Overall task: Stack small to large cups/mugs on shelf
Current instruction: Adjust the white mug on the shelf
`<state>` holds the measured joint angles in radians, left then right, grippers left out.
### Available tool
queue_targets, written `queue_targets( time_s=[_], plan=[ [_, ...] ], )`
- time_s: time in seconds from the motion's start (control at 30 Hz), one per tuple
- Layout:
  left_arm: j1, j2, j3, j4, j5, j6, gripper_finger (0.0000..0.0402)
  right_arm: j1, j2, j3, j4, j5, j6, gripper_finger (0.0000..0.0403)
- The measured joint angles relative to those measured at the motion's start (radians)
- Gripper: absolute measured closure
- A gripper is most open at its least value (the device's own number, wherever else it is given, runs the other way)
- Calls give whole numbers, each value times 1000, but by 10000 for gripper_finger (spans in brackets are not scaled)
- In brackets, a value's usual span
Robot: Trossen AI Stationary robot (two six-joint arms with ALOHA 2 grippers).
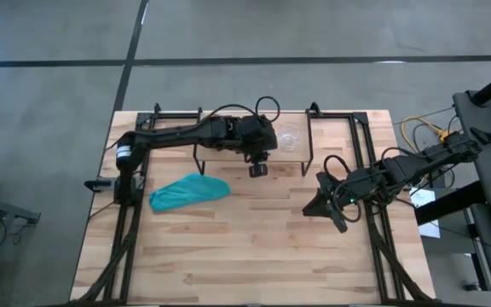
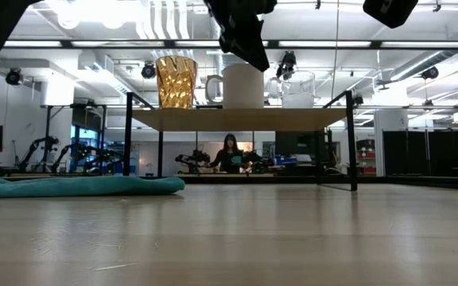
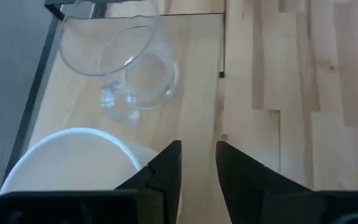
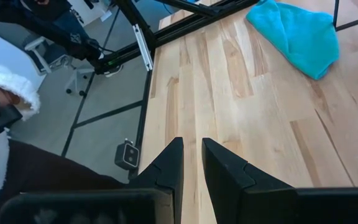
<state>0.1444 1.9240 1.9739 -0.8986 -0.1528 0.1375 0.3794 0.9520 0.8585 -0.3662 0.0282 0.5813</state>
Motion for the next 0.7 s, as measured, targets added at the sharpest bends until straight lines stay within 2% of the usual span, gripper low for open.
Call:
queue_targets(
  time_s=[0.7],
  plan=[
    [27,0,-1,0,-14,7,316,0,0,0,2,0,2,349]
  ],
)
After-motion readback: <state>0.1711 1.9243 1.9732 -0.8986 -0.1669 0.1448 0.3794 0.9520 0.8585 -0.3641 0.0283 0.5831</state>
